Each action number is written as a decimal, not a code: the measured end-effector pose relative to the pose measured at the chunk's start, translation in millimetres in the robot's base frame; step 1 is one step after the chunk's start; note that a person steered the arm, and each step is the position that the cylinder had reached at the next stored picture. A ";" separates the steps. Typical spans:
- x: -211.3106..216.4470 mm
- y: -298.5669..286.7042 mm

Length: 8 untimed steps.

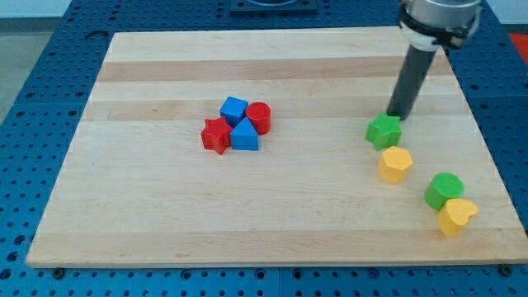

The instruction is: Keep the yellow hexagon to the left of the yellow heart

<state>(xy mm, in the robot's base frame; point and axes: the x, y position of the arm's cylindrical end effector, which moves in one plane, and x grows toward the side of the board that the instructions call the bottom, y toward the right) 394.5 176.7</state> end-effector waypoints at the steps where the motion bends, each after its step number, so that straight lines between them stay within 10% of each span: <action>1: -5.6 -18.0; 8: 45.5 -66.7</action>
<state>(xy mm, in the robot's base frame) 439.9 110.0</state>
